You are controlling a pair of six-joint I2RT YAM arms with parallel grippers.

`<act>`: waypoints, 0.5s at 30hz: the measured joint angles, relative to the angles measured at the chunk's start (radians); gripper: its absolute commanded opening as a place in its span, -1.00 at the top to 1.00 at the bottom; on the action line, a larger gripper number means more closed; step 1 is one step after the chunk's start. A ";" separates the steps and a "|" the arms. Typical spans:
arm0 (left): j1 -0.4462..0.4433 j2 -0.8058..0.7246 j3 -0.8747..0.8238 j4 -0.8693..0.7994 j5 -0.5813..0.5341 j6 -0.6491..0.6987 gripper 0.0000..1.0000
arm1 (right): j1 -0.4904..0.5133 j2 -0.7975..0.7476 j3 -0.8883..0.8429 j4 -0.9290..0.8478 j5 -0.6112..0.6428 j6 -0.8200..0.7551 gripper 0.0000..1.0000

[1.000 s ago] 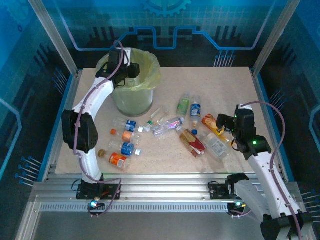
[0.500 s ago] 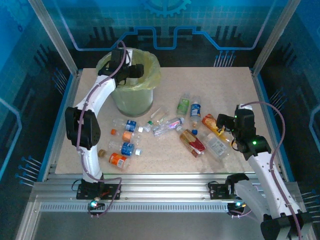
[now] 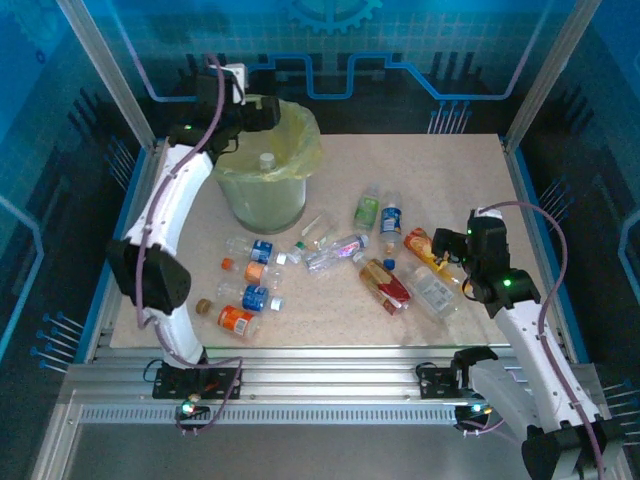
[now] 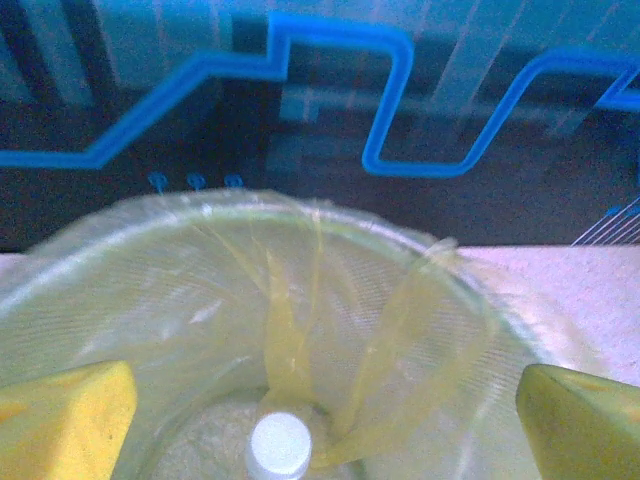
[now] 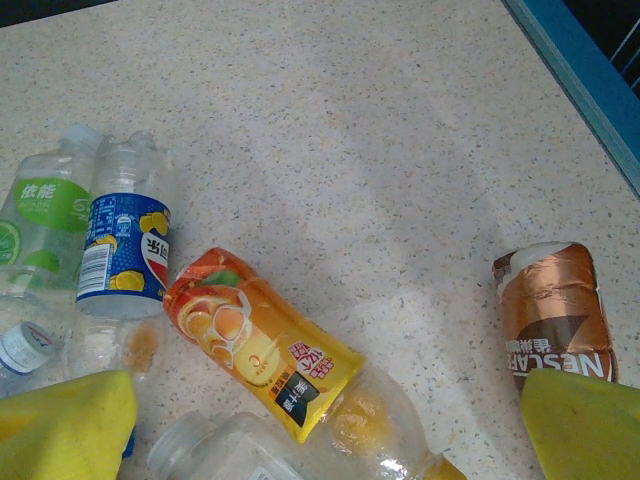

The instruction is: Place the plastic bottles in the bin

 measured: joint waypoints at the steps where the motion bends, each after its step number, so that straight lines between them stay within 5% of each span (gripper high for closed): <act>1: 0.000 -0.042 -0.011 -0.001 -0.003 -0.010 -0.97 | 0.000 0.001 0.000 0.000 0.000 0.000 -0.99; 8: 0.000 -0.438 -0.267 0.001 -0.033 -0.107 -0.98 | 0.000 0.023 0.002 0.006 0.016 -0.001 -0.99; 15: 0.000 -0.771 -0.658 -0.144 -0.097 -0.359 -0.98 | 0.000 0.048 0.034 -0.004 0.046 -0.001 -0.99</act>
